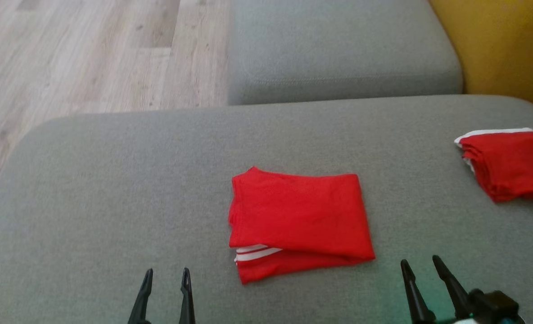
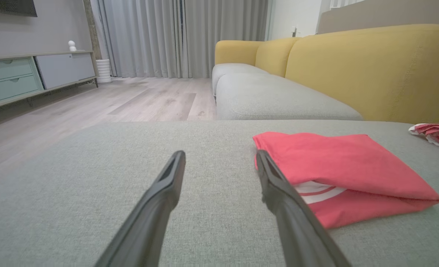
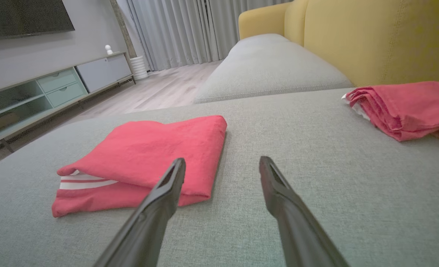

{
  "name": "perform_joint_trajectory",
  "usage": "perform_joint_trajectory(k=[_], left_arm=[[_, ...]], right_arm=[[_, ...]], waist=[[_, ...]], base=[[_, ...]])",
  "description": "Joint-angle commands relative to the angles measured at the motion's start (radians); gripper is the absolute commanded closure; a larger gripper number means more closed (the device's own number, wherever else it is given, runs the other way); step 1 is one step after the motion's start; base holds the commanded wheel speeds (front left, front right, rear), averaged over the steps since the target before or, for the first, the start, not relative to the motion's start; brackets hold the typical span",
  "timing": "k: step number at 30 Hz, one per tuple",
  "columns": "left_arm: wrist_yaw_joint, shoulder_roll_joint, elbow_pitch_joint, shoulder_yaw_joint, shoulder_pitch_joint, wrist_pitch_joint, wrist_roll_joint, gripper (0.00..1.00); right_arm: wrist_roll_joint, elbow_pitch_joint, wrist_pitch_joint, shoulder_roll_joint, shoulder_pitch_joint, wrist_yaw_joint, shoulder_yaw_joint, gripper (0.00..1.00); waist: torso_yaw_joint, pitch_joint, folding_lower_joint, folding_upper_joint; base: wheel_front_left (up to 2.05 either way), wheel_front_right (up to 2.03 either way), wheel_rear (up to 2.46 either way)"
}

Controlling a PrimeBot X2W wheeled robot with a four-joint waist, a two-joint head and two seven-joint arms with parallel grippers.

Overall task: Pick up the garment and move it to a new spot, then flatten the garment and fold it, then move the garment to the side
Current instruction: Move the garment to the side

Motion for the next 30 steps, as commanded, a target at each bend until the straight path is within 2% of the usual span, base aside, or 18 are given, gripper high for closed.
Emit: perform_joint_trajectory(k=[1, 8, 17, 23, 24, 25, 26, 30], left_arm=[[-0.001, -0.014, -0.036, 0.031, -0.047, -0.011, 0.009, 0.00], [-0.004, -0.022, -0.033, 0.011, -0.068, -0.011, 0.019, 0.00], [-0.009, -0.029, -0.024, -0.023, -0.134, -0.011, 0.030, 0.00], [-0.005, -0.032, -0.012, -0.056, -0.182, -0.011, 0.028, 0.00], [-0.004, -0.032, -0.011, -0.059, -0.188, -0.011, 0.027, 0.00], [-0.003, -0.032, -0.009, -0.062, -0.194, -0.011, 0.026, 0.00], [-0.001, -0.032, -0.008, -0.064, -0.199, -0.011, 0.025, 0.00], [0.007, -0.033, -0.014, -0.064, -0.207, -0.011, 0.016, 0.00]], right_arm=[[-0.002, -0.017, -0.014, -0.007, -0.074, -0.001, 0.023, 0.00], [0.043, 0.074, 0.016, -0.015, -0.180, -0.001, 0.052, 0.00], [0.172, 0.171, 0.209, -0.025, -0.353, -0.001, 0.046, 0.00], [0.221, 0.308, 0.328, -0.022, -0.460, -0.001, 0.034, 0.00], [0.224, 0.319, 0.341, -0.020, -0.466, -0.001, 0.043, 0.10], [0.232, 0.324, 0.350, -0.017, -0.470, -0.001, 0.053, 0.70], [0.243, 0.324, 0.358, -0.014, -0.472, -0.001, 0.064, 1.00], [0.256, 0.292, 0.329, -0.041, -0.485, -0.001, 0.077, 1.00]], waist=[[0.011, 0.017, 0.0000, 0.0000], [0.047, 0.082, 0.0000, 0.0000], [0.078, 0.173, 0.0000, 0.0000], [0.097, 0.212, 0.0000, 0.0000], [0.099, 0.217, 0.0000, 0.0000], [0.100, 0.221, 0.0000, 0.0000], [0.099, 0.225, 0.0000, 0.0000], [0.073, 0.239, 0.0000, 0.0000]], base=[[0.00, 0.00, 0.00], [0.00, 0.00, 0.00], [0.00, 0.00, 0.00], [0.00, 0.00, 0.00], [0.00, 0.00, 0.00], [0.00, 0.00, 0.00], [0.00, 0.00, 0.00], [0.00, 0.00, 0.00]])
